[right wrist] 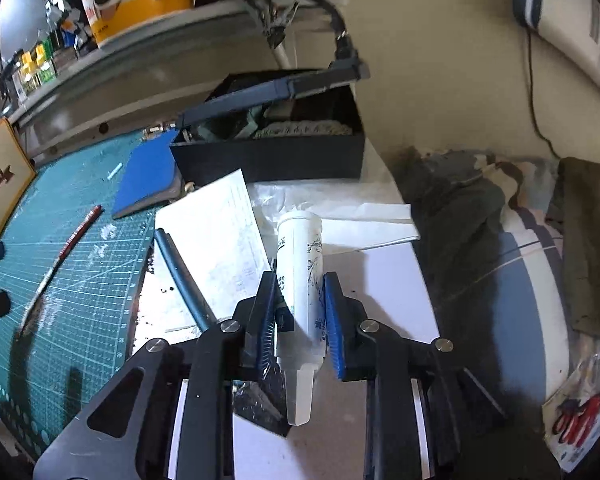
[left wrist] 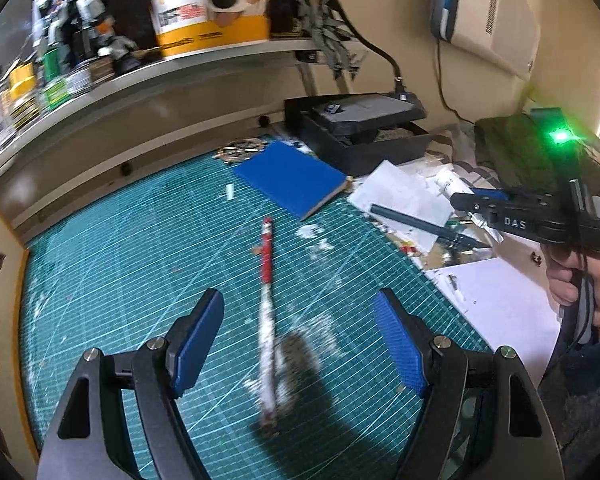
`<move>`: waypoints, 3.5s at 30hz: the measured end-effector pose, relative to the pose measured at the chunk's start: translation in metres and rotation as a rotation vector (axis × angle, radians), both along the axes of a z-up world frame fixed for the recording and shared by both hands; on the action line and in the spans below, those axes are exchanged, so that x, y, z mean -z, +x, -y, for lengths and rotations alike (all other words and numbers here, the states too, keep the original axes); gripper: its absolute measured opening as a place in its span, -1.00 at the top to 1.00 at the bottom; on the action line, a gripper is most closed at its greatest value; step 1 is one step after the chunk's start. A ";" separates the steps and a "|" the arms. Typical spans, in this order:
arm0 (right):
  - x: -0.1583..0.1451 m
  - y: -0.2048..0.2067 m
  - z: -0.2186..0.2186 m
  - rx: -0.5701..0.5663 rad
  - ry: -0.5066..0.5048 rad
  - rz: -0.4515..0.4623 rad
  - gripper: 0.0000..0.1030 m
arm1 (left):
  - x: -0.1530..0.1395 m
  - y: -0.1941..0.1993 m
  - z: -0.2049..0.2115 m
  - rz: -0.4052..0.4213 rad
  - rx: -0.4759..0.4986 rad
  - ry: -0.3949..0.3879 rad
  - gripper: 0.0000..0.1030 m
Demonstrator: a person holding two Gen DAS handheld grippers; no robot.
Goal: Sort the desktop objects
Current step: 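Close the right gripper on the white tube while the left gripper grasps the green craft knife, then lift the white tube with the right gripper while the left gripper lifts the craft knife toward the box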
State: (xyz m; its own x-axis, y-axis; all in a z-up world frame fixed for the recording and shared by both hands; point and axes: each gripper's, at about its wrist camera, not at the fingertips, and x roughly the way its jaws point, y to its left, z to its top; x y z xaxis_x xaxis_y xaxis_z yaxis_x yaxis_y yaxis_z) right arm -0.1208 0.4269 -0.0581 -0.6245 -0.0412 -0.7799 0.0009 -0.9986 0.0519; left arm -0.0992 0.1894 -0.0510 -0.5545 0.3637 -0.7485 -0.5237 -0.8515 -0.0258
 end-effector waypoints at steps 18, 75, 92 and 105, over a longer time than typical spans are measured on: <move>-0.043 0.083 -0.033 -0.005 -0.081 -0.104 0.57 | 0.019 -0.007 -0.137 -0.167 0.994 -0.426 -0.46; -0.119 0.104 0.052 -0.079 -0.179 -0.276 0.57 | -0.108 0.005 0.010 -0.216 0.126 0.144 0.84; -0.150 0.123 0.139 -0.074 -0.080 -0.383 0.57 | -0.160 0.093 0.113 -0.481 -0.249 0.163 0.83; -0.162 0.140 0.191 -0.095 -0.059 -0.465 0.58 | -0.144 0.104 0.157 -0.462 -0.376 0.135 0.83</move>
